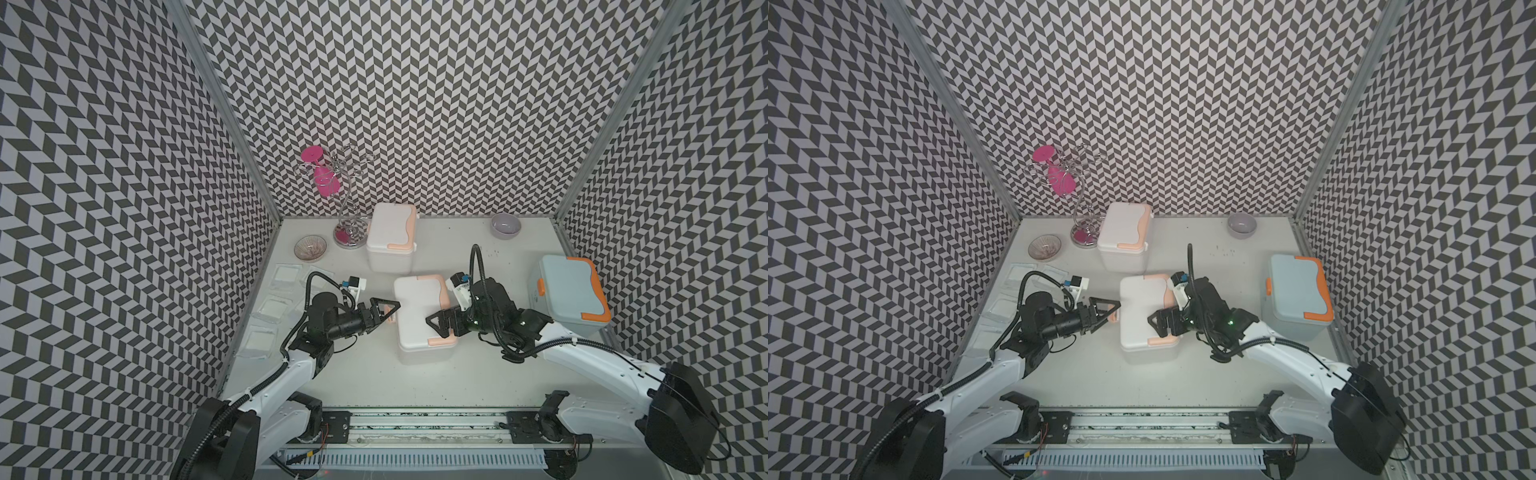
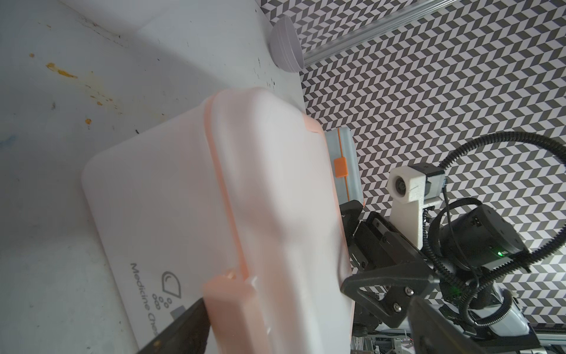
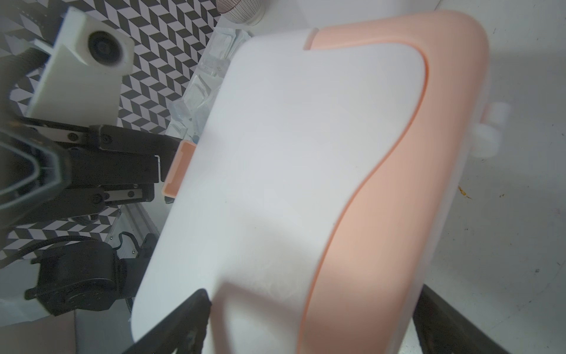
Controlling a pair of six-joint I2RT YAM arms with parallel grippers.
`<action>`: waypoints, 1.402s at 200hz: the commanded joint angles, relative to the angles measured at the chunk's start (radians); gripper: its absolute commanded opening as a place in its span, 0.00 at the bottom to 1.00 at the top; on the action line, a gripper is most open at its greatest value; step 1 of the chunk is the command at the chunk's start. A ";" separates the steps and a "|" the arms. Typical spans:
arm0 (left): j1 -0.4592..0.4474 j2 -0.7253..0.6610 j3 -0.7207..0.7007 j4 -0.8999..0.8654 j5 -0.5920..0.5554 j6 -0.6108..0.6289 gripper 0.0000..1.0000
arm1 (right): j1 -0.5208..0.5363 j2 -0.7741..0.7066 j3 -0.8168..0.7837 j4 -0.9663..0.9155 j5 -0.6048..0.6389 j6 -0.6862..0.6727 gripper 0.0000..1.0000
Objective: Open first aid kits and take out gauze
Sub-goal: Fasten the fastener of the first aid kit.
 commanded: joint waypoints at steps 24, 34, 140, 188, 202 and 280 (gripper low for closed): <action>-0.005 -0.021 0.050 -0.052 -0.030 0.048 1.00 | 0.003 0.023 -0.008 0.043 -0.003 -0.003 1.00; -0.004 -0.030 0.050 -0.057 -0.036 0.050 0.99 | 0.004 0.026 -0.007 0.044 -0.003 -0.005 1.00; 0.001 -0.081 0.132 -0.312 -0.153 0.180 0.97 | 0.003 0.056 0.005 0.047 -0.004 -0.018 1.00; -0.031 -0.095 0.203 -0.467 -0.257 0.246 0.72 | 0.001 0.056 0.000 0.048 -0.007 -0.018 1.00; -0.066 -0.096 0.235 -0.516 -0.303 0.260 0.62 | 0.001 0.056 0.001 0.048 -0.007 -0.017 1.00; -0.136 -0.105 0.260 -0.594 -0.386 0.268 0.53 | 0.001 0.047 0.003 0.048 -0.016 -0.012 0.98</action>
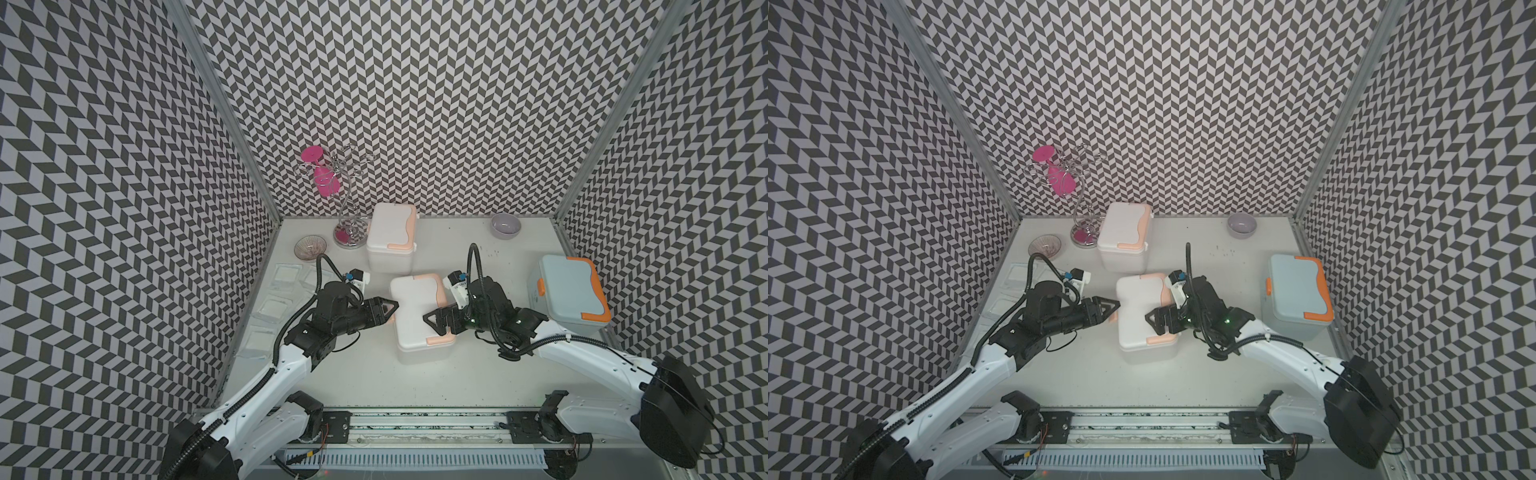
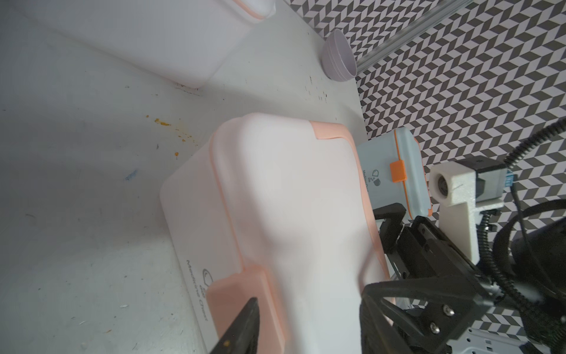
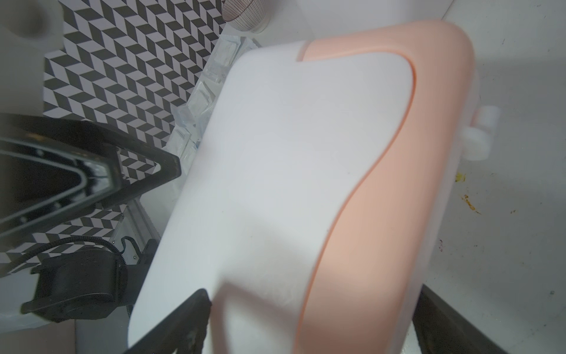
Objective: Open first aid kits and take out gauze
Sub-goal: Fasten the fastener of the first aid kit.
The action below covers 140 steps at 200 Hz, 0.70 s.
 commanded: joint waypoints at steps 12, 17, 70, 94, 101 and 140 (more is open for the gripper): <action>-0.002 0.001 0.011 -0.012 -0.020 0.018 0.53 | 0.002 0.013 0.003 -0.007 -0.012 -0.012 0.97; -0.002 0.004 0.011 -0.006 -0.013 0.016 0.53 | 0.001 0.012 0.003 -0.008 -0.013 -0.011 0.97; -0.003 0.023 0.017 0.018 0.004 0.012 0.54 | 0.001 0.007 0.003 -0.009 -0.010 -0.013 0.94; -0.006 0.035 0.005 0.032 0.003 0.009 0.55 | 0.001 0.008 0.001 -0.008 -0.011 -0.014 0.94; -0.007 0.039 0.002 0.037 0.004 0.007 0.56 | 0.001 0.010 0.001 -0.007 -0.013 -0.014 0.93; -0.016 0.063 -0.001 0.062 0.011 0.001 0.57 | 0.002 0.013 -0.001 0.000 -0.019 -0.014 0.93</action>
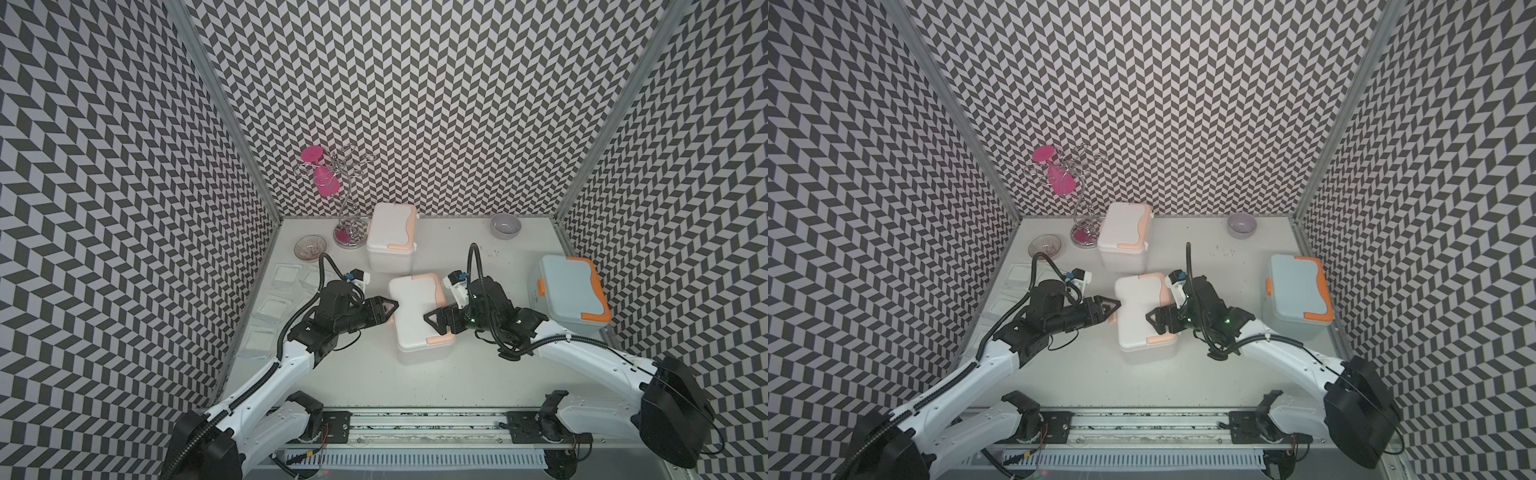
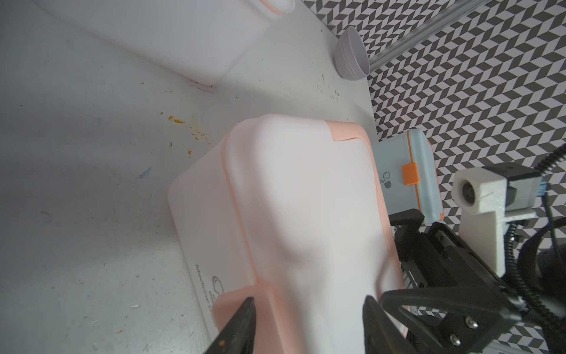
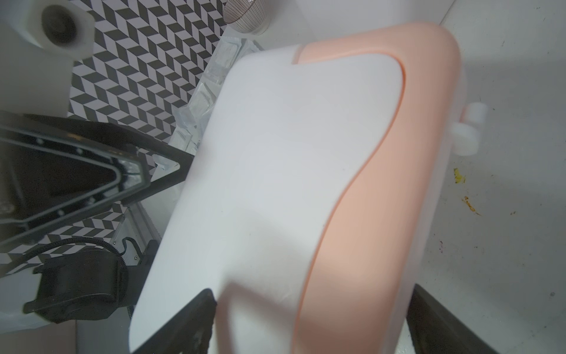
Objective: Open first aid kits and take out gauze
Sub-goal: Fasten the fastener of the first aid kit.
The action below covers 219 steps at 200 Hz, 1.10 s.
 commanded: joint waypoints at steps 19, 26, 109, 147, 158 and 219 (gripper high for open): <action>-0.016 0.025 -0.002 0.050 0.014 -0.003 0.57 | 0.002 0.013 -0.002 -0.003 -0.018 -0.015 0.93; -0.016 0.028 -0.002 0.055 0.016 -0.004 0.57 | 0.002 0.011 -0.005 -0.002 -0.018 -0.015 0.92; -0.024 0.000 0.011 0.022 -0.002 0.001 0.64 | 0.002 0.011 -0.008 0.000 -0.012 -0.017 0.93; -0.024 -0.030 0.027 -0.034 -0.031 0.017 0.74 | 0.002 0.010 -0.009 0.000 -0.012 -0.016 0.93; -0.024 -0.032 0.020 -0.036 -0.029 0.015 0.75 | 0.002 0.008 -0.009 0.000 -0.013 -0.015 0.93; -0.046 -0.004 -0.008 0.014 0.006 -0.007 0.77 | 0.002 -0.007 -0.015 -0.001 -0.014 -0.009 0.93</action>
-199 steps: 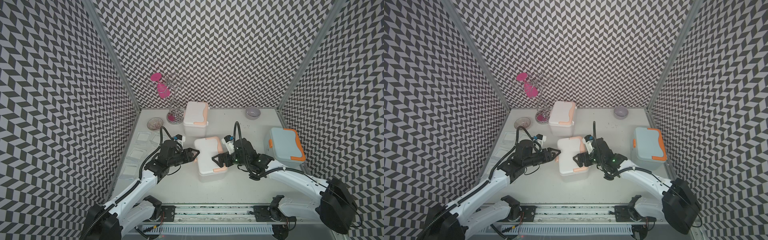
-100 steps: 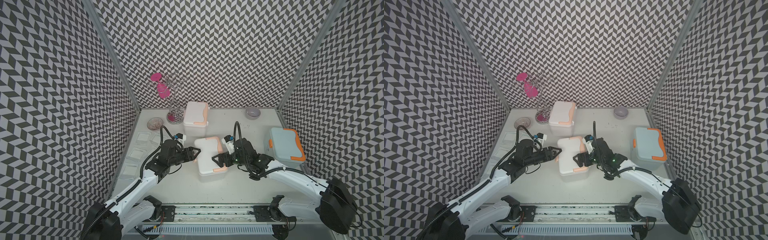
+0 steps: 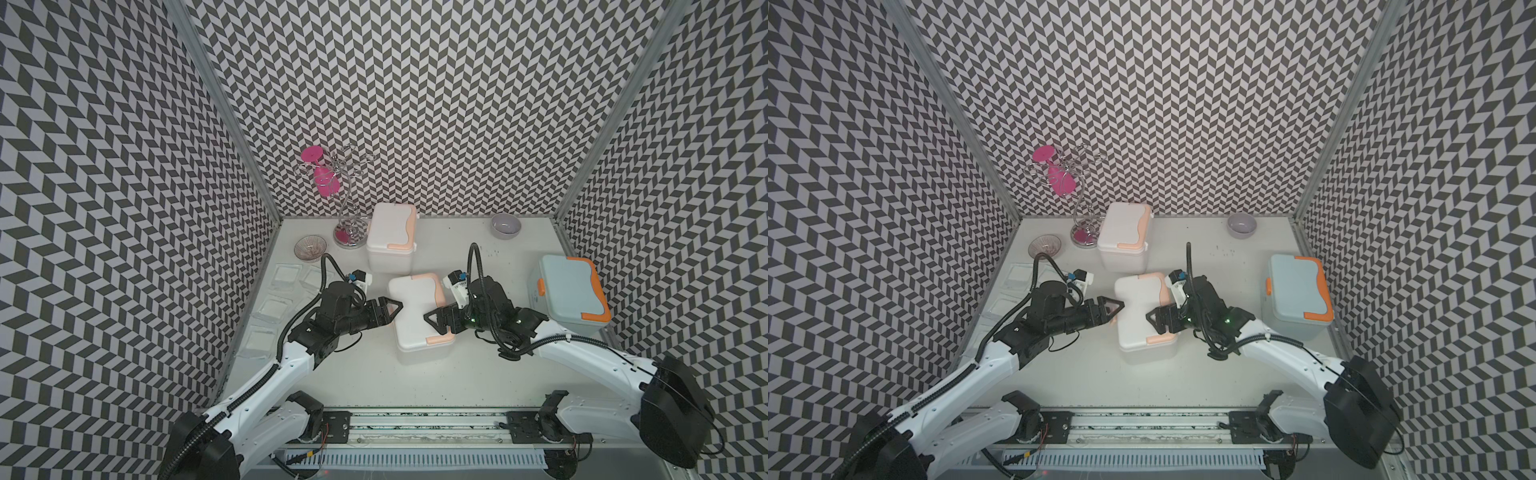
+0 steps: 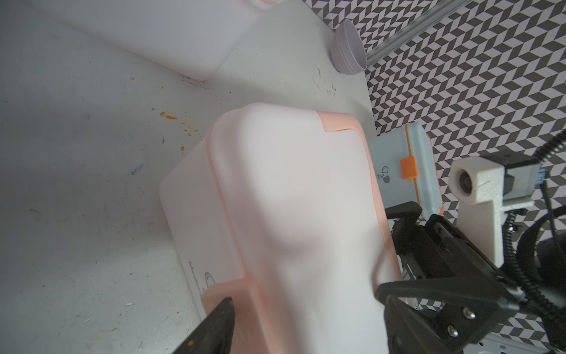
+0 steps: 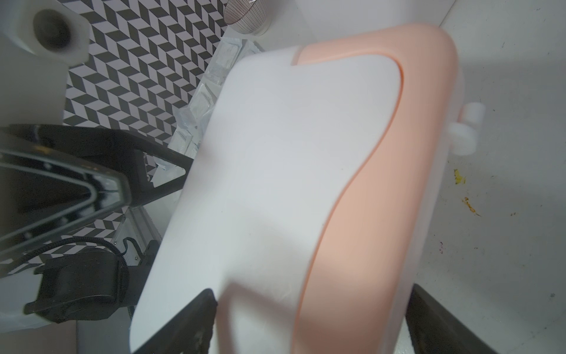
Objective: Open first aid kits and take out gauze
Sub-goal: Fasten the fastener of the first aid kit, then move the first aid kit to the center of the board.
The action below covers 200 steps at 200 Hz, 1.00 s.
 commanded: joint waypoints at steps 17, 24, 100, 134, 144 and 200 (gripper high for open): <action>-0.041 0.031 -0.008 0.049 0.019 -0.018 0.77 | 0.004 -0.014 -0.016 -0.005 -0.011 -0.007 0.93; -0.050 0.040 -0.008 0.059 0.017 -0.021 0.77 | 0.003 -0.017 -0.018 -0.005 -0.009 -0.005 0.93; -0.134 0.126 0.042 0.112 -0.003 -0.040 0.77 | 0.003 -0.052 -0.038 -0.014 0.005 0.005 0.93; -0.198 0.210 0.099 0.156 -0.016 -0.047 0.77 | -0.002 -0.081 -0.044 -0.042 0.081 0.030 0.93; -0.214 0.256 0.135 0.158 -0.018 -0.039 0.77 | -0.017 -0.093 -0.052 -0.043 0.097 0.034 0.93; -0.227 0.544 0.372 0.215 0.036 0.015 0.78 | -0.294 -0.076 -0.051 -0.009 0.107 -0.028 0.95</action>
